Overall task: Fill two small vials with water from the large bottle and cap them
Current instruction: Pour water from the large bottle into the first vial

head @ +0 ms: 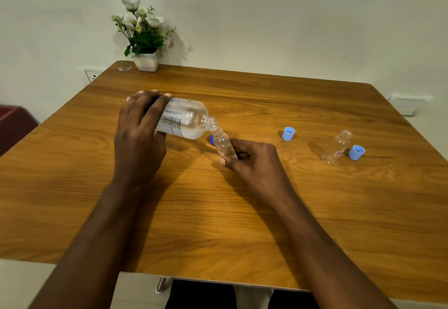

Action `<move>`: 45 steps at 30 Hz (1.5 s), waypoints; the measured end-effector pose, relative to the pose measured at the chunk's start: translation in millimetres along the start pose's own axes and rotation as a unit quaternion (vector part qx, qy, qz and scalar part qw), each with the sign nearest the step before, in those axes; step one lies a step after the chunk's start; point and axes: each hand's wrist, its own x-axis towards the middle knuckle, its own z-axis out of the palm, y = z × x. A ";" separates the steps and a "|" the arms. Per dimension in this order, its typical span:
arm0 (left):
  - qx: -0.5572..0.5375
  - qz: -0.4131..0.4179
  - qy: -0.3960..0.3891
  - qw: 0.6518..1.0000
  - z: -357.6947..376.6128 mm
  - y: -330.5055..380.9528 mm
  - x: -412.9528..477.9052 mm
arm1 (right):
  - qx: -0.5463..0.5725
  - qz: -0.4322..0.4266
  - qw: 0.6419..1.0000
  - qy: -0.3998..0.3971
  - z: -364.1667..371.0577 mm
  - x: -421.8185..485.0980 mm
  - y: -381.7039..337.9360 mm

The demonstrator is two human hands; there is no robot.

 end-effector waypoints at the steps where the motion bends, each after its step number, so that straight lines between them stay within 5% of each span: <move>1: 0.000 -0.001 0.000 1.000 -0.1 0.1 -0.1 | 0.001 0.000 1.000 0.000 0.1 -0.1 0.1; 45: 0.010 -0.005 0.002 1.000 -1.1 2.5 0.9 | 0.008 0.002 1.000 -0.003 -0.4 -0.2 -0.5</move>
